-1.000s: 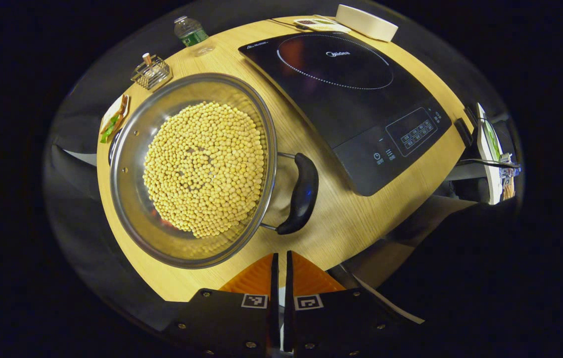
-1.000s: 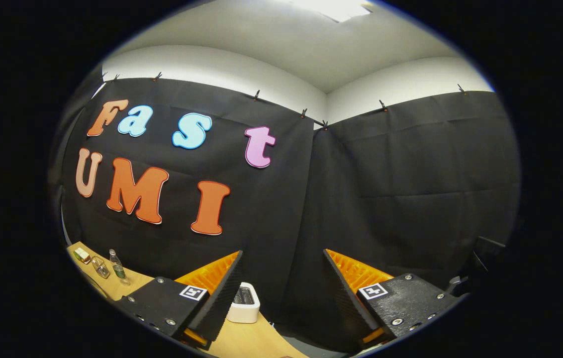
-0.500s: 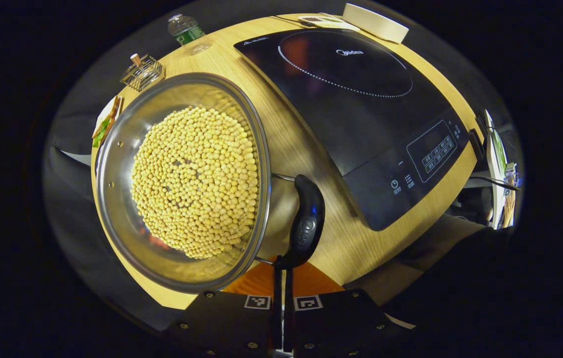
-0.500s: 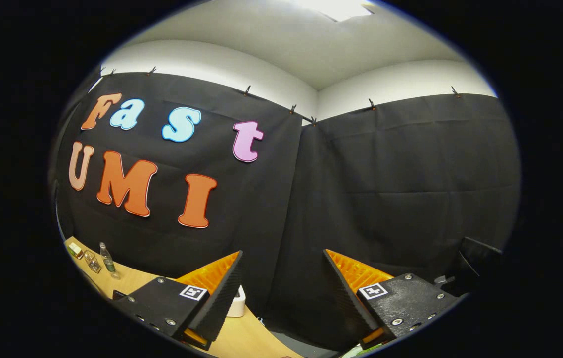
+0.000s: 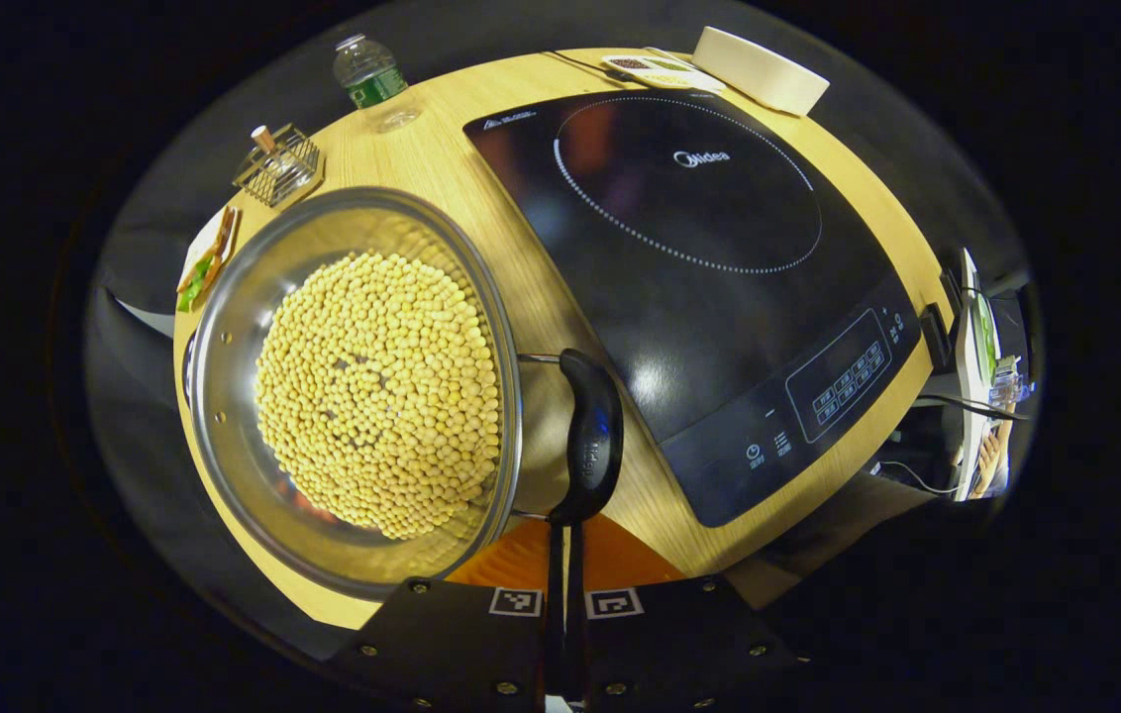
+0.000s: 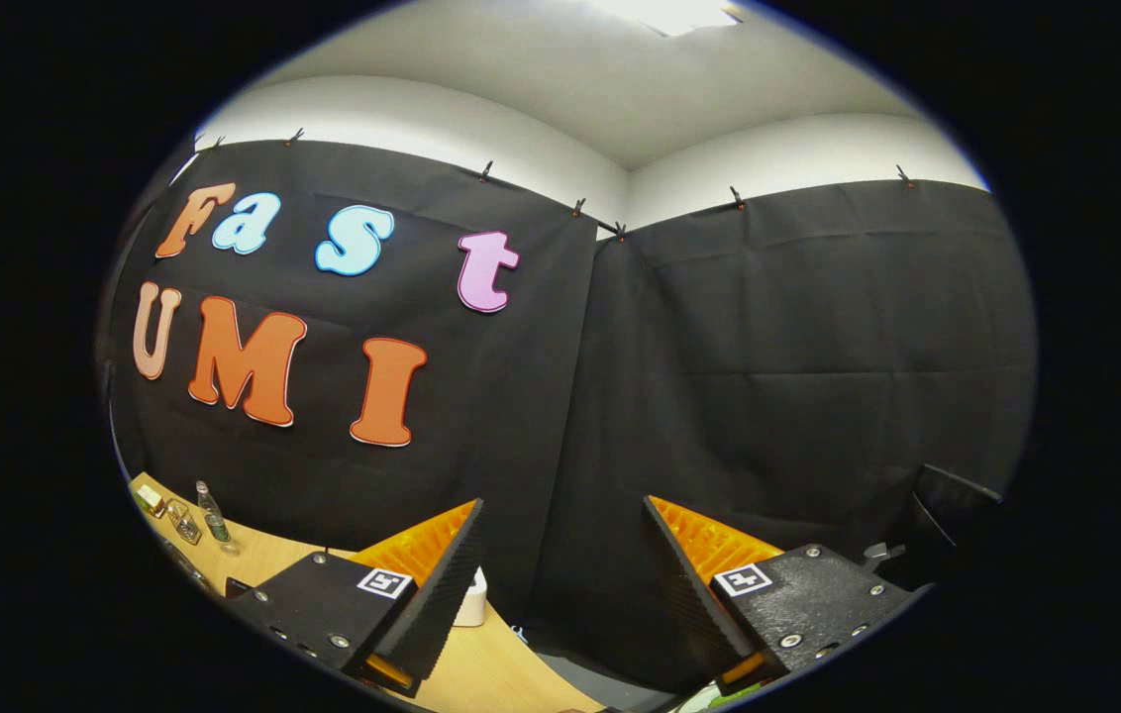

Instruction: First push the handle of the pot to place it horizontally, then grasp the pot with both hands and set it on the induction cooktop.

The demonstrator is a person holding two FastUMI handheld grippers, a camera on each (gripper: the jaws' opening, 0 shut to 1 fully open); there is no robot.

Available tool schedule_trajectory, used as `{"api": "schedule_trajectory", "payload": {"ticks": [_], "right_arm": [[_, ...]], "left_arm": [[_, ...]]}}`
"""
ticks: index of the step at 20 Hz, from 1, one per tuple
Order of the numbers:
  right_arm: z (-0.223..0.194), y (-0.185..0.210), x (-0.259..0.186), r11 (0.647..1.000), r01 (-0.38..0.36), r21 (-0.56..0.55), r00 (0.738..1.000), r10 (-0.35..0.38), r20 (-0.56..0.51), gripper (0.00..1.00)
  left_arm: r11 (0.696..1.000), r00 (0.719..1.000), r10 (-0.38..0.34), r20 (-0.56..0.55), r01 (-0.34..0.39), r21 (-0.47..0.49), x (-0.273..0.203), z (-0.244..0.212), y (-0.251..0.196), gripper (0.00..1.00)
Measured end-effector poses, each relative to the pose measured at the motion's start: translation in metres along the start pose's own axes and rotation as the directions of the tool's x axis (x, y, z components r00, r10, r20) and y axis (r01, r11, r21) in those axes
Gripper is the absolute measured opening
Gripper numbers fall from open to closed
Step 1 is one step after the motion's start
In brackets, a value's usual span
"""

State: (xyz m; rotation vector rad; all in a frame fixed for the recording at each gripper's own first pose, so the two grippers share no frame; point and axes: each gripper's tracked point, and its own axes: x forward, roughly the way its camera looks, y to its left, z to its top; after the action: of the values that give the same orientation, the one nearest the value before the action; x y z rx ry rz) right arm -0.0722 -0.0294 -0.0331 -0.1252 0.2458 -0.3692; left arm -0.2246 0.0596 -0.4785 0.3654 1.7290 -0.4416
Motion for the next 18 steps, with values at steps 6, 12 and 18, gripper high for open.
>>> {"api": "schedule_trajectory", "payload": {"ticks": [6, 12, 18], "right_arm": [[-0.003, 0.003, 0.001, 1.000, -0.001, -0.021, 1.000, 0.000, -0.023, 0.95], [-0.011, 0.009, 0.000, 1.000, -0.004, -0.024, 0.999, 0.003, -0.052, 0.95], [-0.017, 0.017, -0.005, 0.999, -0.021, -0.042, 0.997, 0.018, -0.076, 0.95]], "left_arm": [[0.998, 1.000, -0.017, 0.014, 0.018, -0.061, -0.006, 0.031, -0.001, 0.01], [0.995, 0.999, -0.024, 0.028, 0.027, -0.098, -0.009, 0.051, 0.000, 0.02], [0.990, 0.998, -0.031, 0.050, 0.037, -0.136, -0.012, 0.069, 0.006, 0.02]]}}
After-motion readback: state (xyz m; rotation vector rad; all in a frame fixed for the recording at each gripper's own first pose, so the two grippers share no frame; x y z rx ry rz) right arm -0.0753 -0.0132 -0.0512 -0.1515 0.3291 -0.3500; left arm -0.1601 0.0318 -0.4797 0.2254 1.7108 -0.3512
